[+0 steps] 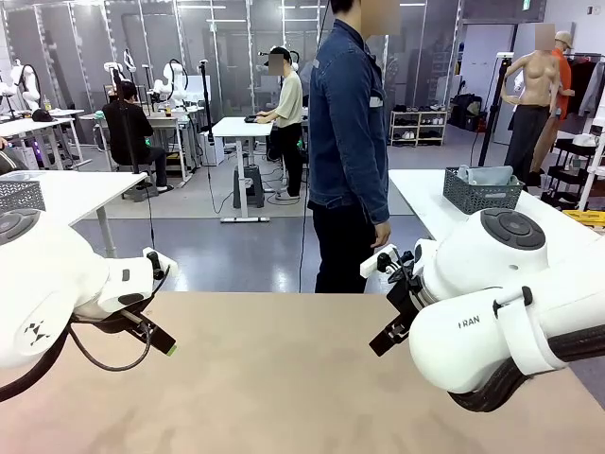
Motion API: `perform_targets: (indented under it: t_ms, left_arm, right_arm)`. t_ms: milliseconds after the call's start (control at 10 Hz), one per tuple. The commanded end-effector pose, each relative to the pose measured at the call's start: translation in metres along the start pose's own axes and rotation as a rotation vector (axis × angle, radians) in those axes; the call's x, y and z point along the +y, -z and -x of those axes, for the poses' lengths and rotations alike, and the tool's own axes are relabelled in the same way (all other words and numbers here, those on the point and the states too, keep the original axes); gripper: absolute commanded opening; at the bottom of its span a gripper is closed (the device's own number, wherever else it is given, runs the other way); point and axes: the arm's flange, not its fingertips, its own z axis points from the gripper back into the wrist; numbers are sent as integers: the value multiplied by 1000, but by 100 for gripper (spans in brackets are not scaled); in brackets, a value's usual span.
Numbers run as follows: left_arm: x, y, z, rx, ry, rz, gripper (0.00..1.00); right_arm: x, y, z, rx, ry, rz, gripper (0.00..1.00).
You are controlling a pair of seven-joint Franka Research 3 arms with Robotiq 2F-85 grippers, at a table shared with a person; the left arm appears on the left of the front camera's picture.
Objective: Fold the towels and place them in the basket.
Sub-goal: When a person lays out a Towel with hook on the table, fold it in half twice.
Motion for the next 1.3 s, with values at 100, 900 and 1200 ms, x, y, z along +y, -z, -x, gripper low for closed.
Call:
perform_targets:
  t_ms: [100,900,1200]
  left_arm:
    - [0,0,0,0,0,0,100]
    - [30,-180,-65,-42,-44,135,100]
    - [45,-284,-70,-117,-78,176,100]
  right_arm:
    - [0,0,0,0,2,0,100]
    - [-59,-204,-68,9,69,-141,100]
    - [-87,-290,-65,-58,75,-217,100]
